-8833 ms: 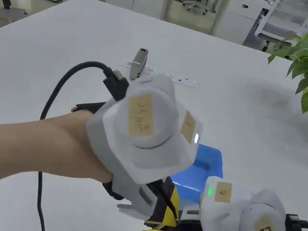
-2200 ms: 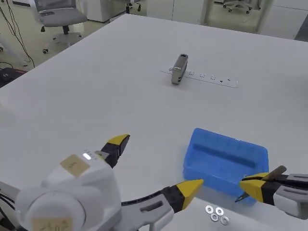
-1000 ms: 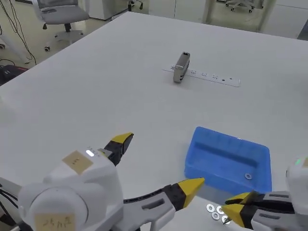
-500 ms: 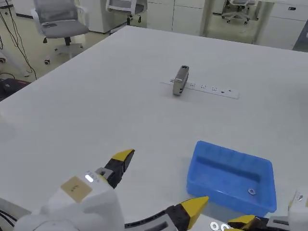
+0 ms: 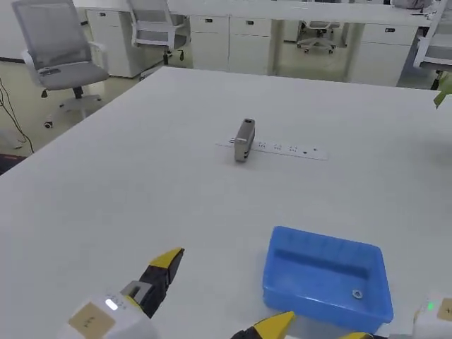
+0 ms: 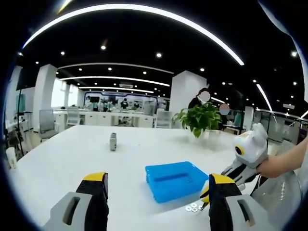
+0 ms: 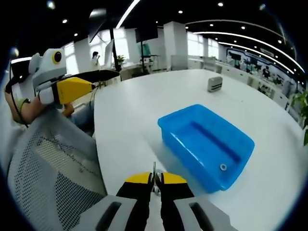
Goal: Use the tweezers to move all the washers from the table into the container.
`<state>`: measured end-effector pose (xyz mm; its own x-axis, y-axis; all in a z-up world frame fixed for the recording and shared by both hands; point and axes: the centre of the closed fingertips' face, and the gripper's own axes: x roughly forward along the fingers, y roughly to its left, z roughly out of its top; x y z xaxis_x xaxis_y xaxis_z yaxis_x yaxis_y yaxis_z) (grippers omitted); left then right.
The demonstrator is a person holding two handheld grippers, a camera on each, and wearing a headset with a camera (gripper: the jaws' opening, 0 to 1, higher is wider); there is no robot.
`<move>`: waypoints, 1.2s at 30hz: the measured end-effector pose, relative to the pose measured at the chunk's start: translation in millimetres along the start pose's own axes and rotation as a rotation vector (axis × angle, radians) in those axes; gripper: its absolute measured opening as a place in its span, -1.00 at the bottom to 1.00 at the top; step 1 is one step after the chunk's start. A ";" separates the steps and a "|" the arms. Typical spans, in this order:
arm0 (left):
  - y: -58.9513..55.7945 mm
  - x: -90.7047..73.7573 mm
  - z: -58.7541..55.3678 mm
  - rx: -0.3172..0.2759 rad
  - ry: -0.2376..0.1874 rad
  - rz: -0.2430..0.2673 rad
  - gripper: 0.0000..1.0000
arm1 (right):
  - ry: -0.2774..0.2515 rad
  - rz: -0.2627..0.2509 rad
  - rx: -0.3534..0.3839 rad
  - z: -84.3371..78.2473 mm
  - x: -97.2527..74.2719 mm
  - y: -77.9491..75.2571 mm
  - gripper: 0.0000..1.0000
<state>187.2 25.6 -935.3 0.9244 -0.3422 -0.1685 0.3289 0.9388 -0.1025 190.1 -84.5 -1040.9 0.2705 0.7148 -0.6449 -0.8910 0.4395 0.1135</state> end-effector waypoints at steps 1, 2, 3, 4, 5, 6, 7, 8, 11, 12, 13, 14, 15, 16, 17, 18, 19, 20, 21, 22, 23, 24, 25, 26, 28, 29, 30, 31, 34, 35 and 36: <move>-0.1 0.0 -0.4 0.002 0.002 -0.001 0.74 | -0.013 -0.006 0.015 2.4 -1.6 -1.0 -0.95; -0.6 0.0 -0.6 0.002 0.003 -0.004 0.74 | -0.040 0.000 0.028 7.5 -3.7 0.1 -0.95; -0.7 0.1 -0.6 0.000 0.003 -0.005 0.73 | -0.043 0.013 0.039 9.6 -5.2 3.0 -0.95; -0.7 0.1 -0.8 -0.001 0.004 -0.005 0.73 | -0.044 0.015 0.039 11.1 -7.1 2.8 -0.95; -0.5 0.1 -1.0 -0.001 0.006 -0.003 0.73 | -0.043 0.013 0.037 11.8 -8.4 2.5 -0.95; -0.5 0.1 -1.0 0.001 0.007 -0.001 0.72 | -0.044 0.011 0.033 12.7 -9.4 2.0 -0.95; -0.4 0.1 -1.0 0.003 0.007 0.001 0.72 | -0.046 0.008 0.032 14.0 -11.6 0.9 -0.95; -0.3 0.1 -0.9 0.005 0.007 0.002 0.72 | -0.049 0.009 0.032 15.6 -12.9 0.2 -0.95; 0.1 -0.1 -0.8 0.007 0.007 0.005 0.71 | -0.068 0.001 0.035 24.6 -18.8 -3.4 -0.95; 0.4 -0.1 -1.3 0.009 0.009 0.005 0.71 | -0.072 -0.003 0.033 27.2 -20.2 -4.6 -0.95; 0.4 -0.1 -1.5 0.012 0.011 0.006 0.70 | -0.080 -0.008 0.031 30.4 -21.8 -6.2 -0.95; 0.4 -0.1 -1.6 0.013 0.012 0.006 0.70 | -0.086 -0.010 0.031 33.7 -23.4 -7.5 -0.95; 0.2 0.1 -2.1 0.015 0.015 0.005 0.70 | -0.094 -0.014 0.032 38.1 -25.8 -9.5 -0.95; -0.2 0.2 -2.2 0.015 0.017 0.004 0.70 | -0.100 -0.018 0.032 41.0 -27.2 -10.9 -0.95; -0.9 0.2 -2.2 0.016 0.017 0.001 0.70 | -0.106 -0.021 0.031 44.7 -28.9 -12.8 -0.95; -1.1 0.3 -2.2 0.018 0.016 -0.002 0.70 | -0.110 -0.024 0.029 47.2 -30.0 -13.9 -0.95; -1.7 0.3 -2.2 0.018 0.016 -0.005 0.70 | -0.117 -0.031 0.027 50.2 -31.4 -16.3 -0.95; -2.4 0.5 -2.3 0.019 0.016 -0.010 0.70 | -0.121 -0.032 0.027 52.3 -32.4 -17.2 -0.95; -2.8 0.5 -2.6 0.021 0.017 -0.013 0.70 | -0.124 -0.033 0.027 54.0 -33.3 -18.1 -0.95; -3.5 0.6 -2.8 0.023 0.019 -0.017 0.70 | -0.131 -0.038 0.025 56.7 -34.7 -19.3 -0.95; -4.0 0.7 -2.9 0.024 0.019 -0.019 0.70 | -0.133 -0.039 0.024 58.0 -35.4 -20.4 -0.95; -4.2 0.8 -3.4 0.025 0.021 -0.021 0.70 | -0.138 -0.041 0.026 59.9 -36.5 -21.9 -0.95; -4.1 0.8 -3.6 0.027 0.023 -0.020 0.70 | -0.141 -0.043 0.027 61.2 -37.1 -22.9 -0.95; -3.9 0.8 -3.5 0.027 0.022 -0.020 0.70 | -0.144 -0.043 0.026 62.9 -37.7 -24.1 -0.95; -3.7 0.7 -3.0 0.026 0.019 -0.019 0.70 | -0.146 -0.044 0.022 65.5 -38.4 -26.3 -0.95; -3.4 0.6 -2.9 0.026 0.019 -0.017 0.70 | -0.145 -0.045 0.018 66.6 -38.7 -27.3 -0.95; -3.3 0.5 -2.6 0.026 0.016 -0.017 0.70 | -0.145 -0.048 0.012 68.0 -39.0 -28.7 -0.95; -3.2 0.4 -2.2 0.026 0.014 -0.017 0.70 | -0.145 -0.049 0.007 70.1 -39.5 -30.5 -0.95; -2.6 0.2 -2.6 0.026 0.015 -0.015 0.69 | -0.157 -0.052 0.003 77.5 -41.1 -36.4 -0.95; -2.7 0.2 -2.4 0.026 0.013 -0.016 0.69 | -0.163 -0.052 0.005 80.2 -41.4 -38.4 -0.95; -2.7 0.1 -2.0 0.027 0.011 -0.015 0.69 | -0.167 -0.053 0.004 83.5 -41.2 -41.0 -0.95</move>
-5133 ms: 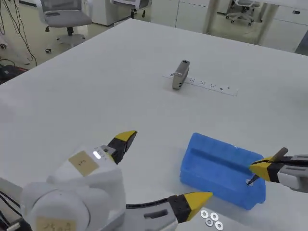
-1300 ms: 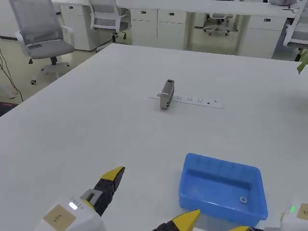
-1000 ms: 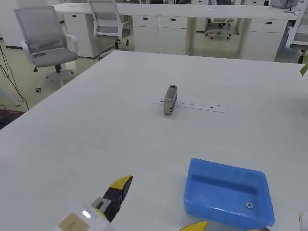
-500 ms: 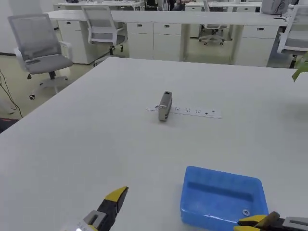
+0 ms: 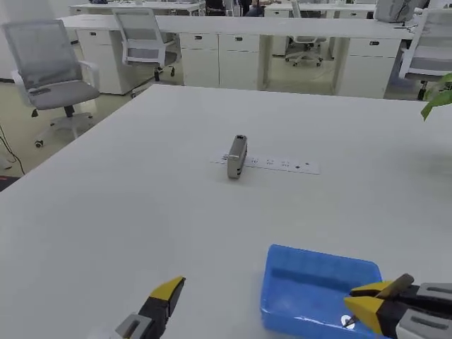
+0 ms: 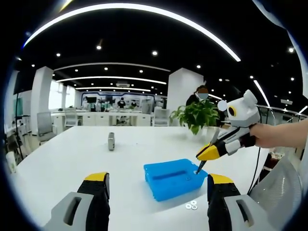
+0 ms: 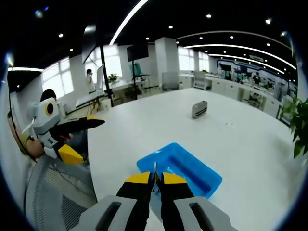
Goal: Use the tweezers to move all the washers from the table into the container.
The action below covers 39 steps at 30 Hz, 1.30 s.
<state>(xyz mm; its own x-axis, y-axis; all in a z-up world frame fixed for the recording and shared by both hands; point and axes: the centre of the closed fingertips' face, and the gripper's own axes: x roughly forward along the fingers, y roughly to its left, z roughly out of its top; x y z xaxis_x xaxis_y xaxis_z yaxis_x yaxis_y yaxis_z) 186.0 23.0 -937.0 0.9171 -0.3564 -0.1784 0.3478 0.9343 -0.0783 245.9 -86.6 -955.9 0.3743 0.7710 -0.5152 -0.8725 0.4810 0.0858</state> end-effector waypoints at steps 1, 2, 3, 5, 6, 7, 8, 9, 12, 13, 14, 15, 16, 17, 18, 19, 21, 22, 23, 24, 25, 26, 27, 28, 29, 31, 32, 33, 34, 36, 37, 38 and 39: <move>0.2 -0.1 -0.1 0.000 0.001 0.002 0.69 | -0.001 -0.001 -0.003 1.8 0.8 -1.8 -0.95; 0.5 -0.4 0.4 0.000 -0.001 0.004 0.69 | -0.002 -0.004 -0.008 4.2 2.4 -4.9 -0.95; 0.7 -0.6 1.2 -0.001 -0.005 0.006 0.69 | 0.000 -0.004 -0.010 5.5 3.5 -6.8 -0.95; 0.8 -0.7 1.9 -0.004 -0.008 0.008 0.68 | 0.001 -0.004 -0.017 8.5 5.7 -11.0 -0.95; 1.2 -0.8 1.2 -0.003 -0.004 0.010 0.68 | 0.001 -0.003 -0.016 10.6 7.7 -14.4 -0.95; 1.2 -0.8 1.2 -0.002 -0.003 0.011 0.68 | 0.000 -0.001 -0.010 11.8 9.4 -16.6 -0.95; 1.2 -0.6 1.0 -0.001 -0.003 0.009 0.68 | 0.002 0.000 -0.002 12.8 12.3 -20.2 -0.95; 1.2 -0.5 0.9 -0.001 -0.003 0.009 0.68 | 0.003 0.000 0.004 13.1 14.3 -22.7 -0.95; 2.3 -0.7 1.0 -0.002 -0.005 0.012 0.68 | 0.009 0.000 0.028 13.0 20.7 -30.8 -0.95; 2.7 -0.7 1.0 -0.002 -0.005 0.013 0.68 | 0.012 0.004 0.041 12.7 22.9 -32.7 -0.95; 2.9 -0.7 0.9 -0.002 -0.004 0.014 0.68 | 0.013 0.008 0.052 12.3 24.8 -34.3 -0.94; 2.9 -0.7 0.8 -0.002 -0.004 0.013 0.68 | 0.015 0.015 0.067 11.6 27.3 -35.8 -0.94; 3.0 -0.6 0.3 -0.001 -0.001 0.013 0.67 | 0.017 0.020 0.077 10.7 29.1 -37.1 -0.94; 3.0 -0.5 0.1 0.001 0.001 0.014 0.67 | 0.017 0.025 0.089 9.5 31.6 -38.9 -0.94; 2.8 -0.4 0.2 0.002 0.001 0.014 0.67 | 0.019 0.030 0.102 8.2 33.1 -39.8 -0.94; 2.7 -0.4 0.4 0.001 0.001 0.014 0.67 | 0.018 0.035 0.120 7.4 34.6 -40.6 -0.94; 2.7 -0.4 0.6 0.000 -0.001 0.014 0.67 | 0.015 0.046 0.157 6.1 37.6 -43.0 -0.94; 3.1 -0.5 0.4 0.001 0.000 0.016 0.67 | 0.013 0.048 0.173 5.2 39.5 -45.2 -0.94; 3.2 -0.5 0.4 0.001 -0.001 0.016 0.67 | 0.014 0.051 0.182 4.4 40.7 -46.2 -0.94; 3.2 -0.5 0.7 -0.001 -0.002 0.016 0.67 | 0.016 0.052 0.191 3.2 42.7 -48.1 -0.94; 3.3 -0.5 0.7 -0.001 -0.002 0.016 0.67 | 0.019 0.052 0.194 2.5 43.4 -48.7 -0.94; 3.5 -0.6 0.8 -0.001 -0.002 0.018 0.67 | 0.028 0.050 0.201 0.2 45.5 -50.7 -0.94; 3.5 -0.5 0.9 -0.002 -0.003 0.018 0.67 | 0.037 0.048 0.203 -1.7 46.6 -51.9 -0.94; 3.8 -0.6 0.7 -0.003 -0.002 0.018 0.67 | 0.050 0.047 0.203 -4.9 48.2 -53.5 -0.94; 4.1 -0.7 0.5 -0.002 -0.001 0.020 0.67 | 0.061 0.046 0.208 -7.6 49.1 -54.6 -0.94; 4.2 -0.8 0.5 -0.002 -0.001 0.021 0.67 | 0.084 0.044 0.215 -14.3 51.5 -56.9 -0.94; 4.1 -0.8 0.8 -0.002 -0.002 0.021 0.67 | 0.098 0.042 0.219 -18.0 52.2 -57.9 -0.94; 4.3 -0.9 1.2 -0.002 -0.004 0.022 0.67 | 0.114 0.038 0.220 -22.5 53.3 -59.6 -0.94; 4.6 -1.0 0.9 -0.003 -0.003 0.023 0.67 | 0.125 0.036 0.222 -25.6 53.8 -60.6 -0.94; 4.8 -1.0 0.4 -0.003 0.000 0.024 0.67 | 0.141 0.035 0.225 -29.5 54.4 -62.0 -0.94; 4.8 -1.0 0.5 -0.003 -0.001 0.023 0.67 | 0.148 0.035 0.226 -30.8 54.6 -62.5 -0.94; 4.6 -1.0 0.6 -0.002 -0.001 0.024 0.67 | 0.153 0.034 0.228 -31.6 54.6 -63.0 -0.94; 4.3 -1.0 0.7 -0.003 -0.001 0.023 0.67 | 0.156 0.034 0.228 -32.2 54.7 -63.3 -0.94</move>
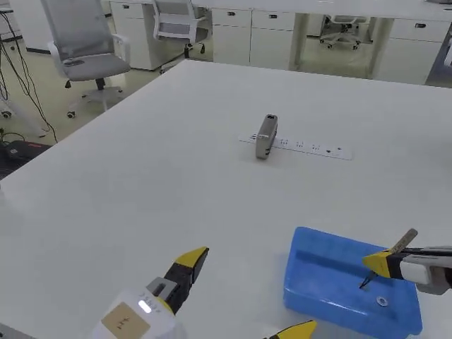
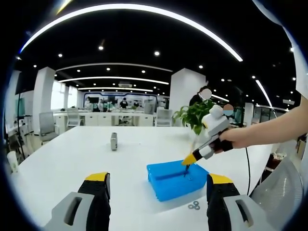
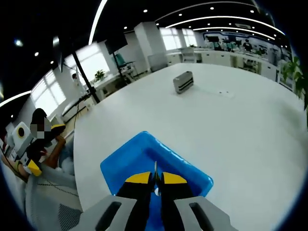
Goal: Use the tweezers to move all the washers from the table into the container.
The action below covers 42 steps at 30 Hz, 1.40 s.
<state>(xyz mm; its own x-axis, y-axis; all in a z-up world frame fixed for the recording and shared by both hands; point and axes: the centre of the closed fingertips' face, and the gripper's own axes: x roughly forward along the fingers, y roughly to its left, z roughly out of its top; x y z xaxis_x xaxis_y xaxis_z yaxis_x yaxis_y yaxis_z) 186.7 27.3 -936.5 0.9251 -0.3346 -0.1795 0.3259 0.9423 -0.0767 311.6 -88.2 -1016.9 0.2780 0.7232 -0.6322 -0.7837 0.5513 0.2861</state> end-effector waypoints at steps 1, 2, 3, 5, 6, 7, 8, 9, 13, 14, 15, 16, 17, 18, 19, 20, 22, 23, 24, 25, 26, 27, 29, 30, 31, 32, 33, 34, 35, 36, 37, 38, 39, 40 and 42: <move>-0.3 0.0 0.2 0.000 0.000 -0.001 0.66 | 0.003 0.000 0.001 -0.4 0.4 -0.6 -0.94; -0.4 0.0 0.3 0.000 -0.001 -0.001 0.66 | 0.010 0.000 0.005 -1.6 1.3 -1.4 -0.94; -0.4 0.0 0.3 0.001 0.000 0.000 0.66 | 0.013 -0.001 0.005 -2.2 1.9 -1.9 -0.94; -0.8 0.0 0.7 -0.001 -0.003 -0.001 0.67 | 0.023 -0.003 0.004 -3.9 3.2 -2.6 -0.94; -0.7 0.0 0.8 -0.001 -0.003 0.000 0.66 | 0.027 -0.003 0.004 -4.5 3.9 -3.0 -0.94; -0.2 -0.2 0.3 -0.001 -0.001 0.001 0.67 | 0.034 -0.003 0.003 -5.8 5.0 -3.0 -0.94; -0.3 -0.2 0.4 -0.002 -0.002 0.000 0.67 | 0.037 -0.004 0.000 -6.2 5.4 -3.1 -0.94; -0.6 0.0 0.9 -0.003 -0.003 0.000 0.67 | 0.042 -0.003 -0.003 -7.0 6.1 -3.1 -0.94; -0.8 0.0 1.1 -0.002 -0.003 0.000 0.66 | 0.056 -0.004 -0.005 -8.9 8.7 -4.0 -0.94; -0.5 0.0 0.9 -0.002 -0.001 0.002 0.66 | 0.060 -0.006 -0.007 -9.6 9.1 -4.4 -0.94; -0.2 -0.1 0.3 -0.002 0.001 0.002 0.66 | 0.066 -0.008 -0.009 -10.4 9.6 -4.8 -0.94; -0.2 -0.1 0.3 -0.002 0.001 0.002 0.66 | 0.070 -0.010 -0.009 -11.1 9.8 -5.1 -0.94; 0.0 -0.2 0.5 -0.001 -0.001 0.002 0.66 | 0.073 -0.012 -0.009 -11.6 10.0 -5.5 -0.94; 0.3 -0.3 0.6 -0.002 -0.002 0.003 0.66 | 0.075 -0.014 -0.009 -12.0 10.1 -5.8 -0.94; 0.6 -0.4 0.6 -0.002 -0.002 0.003 0.66 | 0.079 -0.018 -0.007 -12.7 10.0 -6.4 -0.94; 0.5 -0.4 0.6 -0.004 -0.002 0.003 0.66 | 0.082 -0.020 -0.005 -13.3 10.1 -6.7 -0.94; 0.9 -0.4 0.8 -0.002 -0.003 0.005 0.66 | 0.084 -0.019 -0.004 -13.6 10.2 -6.3 -0.94; 0.8 -0.4 0.7 -0.003 -0.003 0.005 0.66 | 0.085 -0.019 -0.004 -13.7 10.2 -6.3 -0.94; 0.7 -0.4 0.6 -0.004 -0.003 0.004 0.66 | 0.086 -0.019 -0.005 -13.9 10.1 -6.0 -0.94; 0.9 -0.4 0.7 -0.002 -0.003 0.004 0.66 | 0.086 -0.019 -0.006 -13.9 10.0 -6.0 -0.94; 0.9 -0.5 0.7 -0.003 -0.003 0.003 0.66 | 0.085 -0.019 -0.008 -13.7 9.8 -5.9 -0.94; 0.7 -0.5 0.8 -0.004 -0.004 0.002 0.66 | 0.084 -0.018 -0.009 -13.7 9.4 -5.4 -0.93; 1.3 -0.7 0.7 -0.002 -0.003 0.004 0.66 | 0.077 -0.017 -0.004 -12.6 8.7 -4.6 -0.93; 1.2 -0.7 0.9 -0.003 -0.005 0.003 0.66 | 0.074 -0.017 -0.003 -12.2 8.3 -4.3 -0.93; 1.3 -0.7 1.1 -0.004 -0.007 0.003 0.66 | 0.072 -0.016 -0.002 -11.7 7.9 -3.6 -0.93; 1.5 -0.8 0.9 -0.004 -0.006 0.004 0.66 | 0.068 -0.015 0.000 -10.9 7.2 -2.4 -0.93; 1.9 -0.9 0.3 -0.003 -0.003 0.006 0.66 | 0.060 -0.014 0.000 -9.4 5.7 -0.8 -0.93; 1.9 -0.9 0.5 -0.004 -0.004 0.005 0.66 | 0.055 -0.011 0.001 -8.4 4.8 0.4 -0.93; 1.9 -0.8 0.9 -0.004 -0.006 0.005 0.66 | 0.047 -0.006 0.004 -7.2 3.4 2.3 -0.93; 1.9 -0.8 1.1 -0.004 -0.007 0.006 0.66 | 0.043 -0.004 0.007 -6.7 2.5 3.0 -0.93; 1.8 -0.8 1.3 -0.005 -0.007 0.006 0.66 | 0.038 -0.002 0.008 -6.1 1.3 4.2 -0.93; 1.4 -0.7 1.5 -0.006 -0.008 0.004 0.66 | 0.037 0.000 0.009 -6.0 0.7 4.7 -0.93; 1.4 -0.7 1.5 -0.005 -0.008 0.004 0.66 | 0.034 0.002 0.012 -5.4 -0.3 5.5 -0.93; 1.6 -0.7 1.5 -0.004 -0.009 0.005 0.66 | 0.030 0.005 0.015 -4.7 -1.1 6.4 -0.93; 1.5 -0.6 1.2 -0.006 -0.008 0.003 0.66 | 0.017 0.013 0.024 -2.3 -3.3 8.9 -0.93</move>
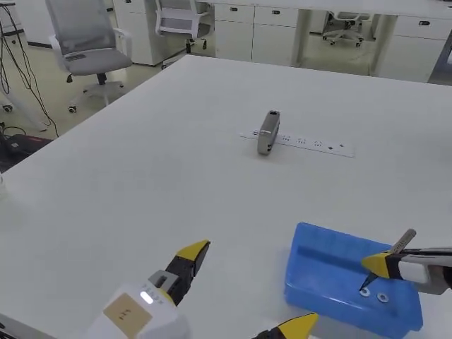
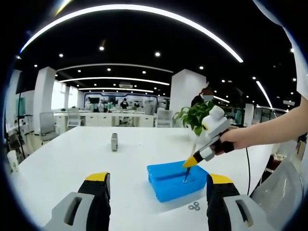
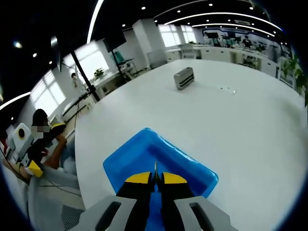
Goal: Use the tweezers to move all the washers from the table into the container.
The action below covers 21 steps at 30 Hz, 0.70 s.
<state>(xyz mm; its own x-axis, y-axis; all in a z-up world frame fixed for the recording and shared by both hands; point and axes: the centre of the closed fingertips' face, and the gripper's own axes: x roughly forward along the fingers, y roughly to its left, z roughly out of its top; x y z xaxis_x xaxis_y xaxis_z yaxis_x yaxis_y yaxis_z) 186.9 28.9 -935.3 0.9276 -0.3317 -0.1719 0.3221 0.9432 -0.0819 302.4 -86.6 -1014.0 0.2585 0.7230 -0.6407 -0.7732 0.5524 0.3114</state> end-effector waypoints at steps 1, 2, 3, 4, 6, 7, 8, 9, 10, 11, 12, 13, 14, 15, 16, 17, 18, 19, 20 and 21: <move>0.1 0.0 0.0 0.001 0.000 0.000 0.66 | -0.004 0.002 0.003 0.7 -0.9 1.0 -0.93; 0.2 0.0 -0.3 0.001 0.001 0.001 0.66 | -0.010 0.004 0.004 1.8 -2.4 2.8 -0.93; 0.2 0.0 -0.4 0.001 0.001 0.000 0.66 | -0.014 0.007 0.004 2.4 -3.4 4.2 -0.93; 0.2 0.0 -0.5 0.000 0.001 -0.001 0.66 | -0.020 0.009 0.006 3.1 -4.8 6.1 -0.93; 0.0 0.1 -0.9 0.003 0.004 0.000 0.66 | -0.029 0.015 0.008 3.8 -7.1 9.5 -0.93; -0.4 0.2 -0.8 0.001 0.003 -0.002 0.66 | -0.032 0.017 0.009 3.9 -8.0 10.7 -0.93; -0.6 0.2 -0.7 0.000 0.003 -0.003 0.66 | -0.038 0.020 0.014 4.6 -9.5 12.6 -0.93; -0.6 0.3 -0.7 0.002 0.004 -0.002 0.66 | -0.043 0.023 0.015 5.1 -10.6 13.9 -0.93; -0.7 0.3 -0.8 0.002 0.004 -0.002 0.66 | -0.047 0.027 0.019 5.5 -11.9 15.4 -0.93; -1.0 0.4 -0.8 0.000 0.004 -0.004 0.66 | -0.055 0.030 0.024 6.5 -13.3 17.1 -0.93; -0.9 0.4 -0.8 0.001 0.004 -0.004 0.66 | -0.061 0.034 0.027 7.2 -15.3 19.2 -0.93; -0.7 0.3 -0.8 0.002 0.004 -0.003 0.66 | -0.065 0.037 0.031 7.4 -16.5 21.0 -0.93; -0.7 0.4 -0.9 0.002 0.004 -0.003 0.66 | -0.070 0.040 0.035 7.9 -17.8 23.0 -0.93; -0.7 0.4 -1.2 0.001 0.006 -0.004 0.66 | -0.075 0.046 0.040 7.9 -19.4 25.5 -0.93; -0.7 0.4 -1.3 0.001 0.006 -0.004 0.66 | -0.077 0.049 0.043 7.6 -20.4 27.3 -0.93; -0.6 0.3 -1.4 0.003 0.006 -0.004 0.66 | -0.081 0.053 0.045 7.1 -21.9 29.4 -0.93; -0.7 0.4 -1.5 0.002 0.007 -0.005 0.66 | -0.083 0.055 0.046 6.6 -22.9 30.8 -0.93; -0.9 0.4 -1.6 0.001 0.007 -0.006 0.66 | -0.088 0.057 0.050 5.7 -24.4 33.0 -0.93; -0.7 0.4 -1.8 0.003 0.008 -0.006 0.66 | -0.090 0.059 0.053 4.9 -25.4 34.5 -0.93; -0.6 0.4 -2.0 0.004 0.009 -0.006 0.66 | -0.094 0.064 0.059 3.5 -26.4 36.9 -0.93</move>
<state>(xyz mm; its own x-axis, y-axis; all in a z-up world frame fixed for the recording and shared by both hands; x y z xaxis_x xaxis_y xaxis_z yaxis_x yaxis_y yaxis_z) 186.7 28.1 -937.3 0.9241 -0.3371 -0.1800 0.3279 0.9414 -0.0794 269.1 -83.9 -983.1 0.2650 0.7914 -0.5508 -0.7553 0.5255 0.3916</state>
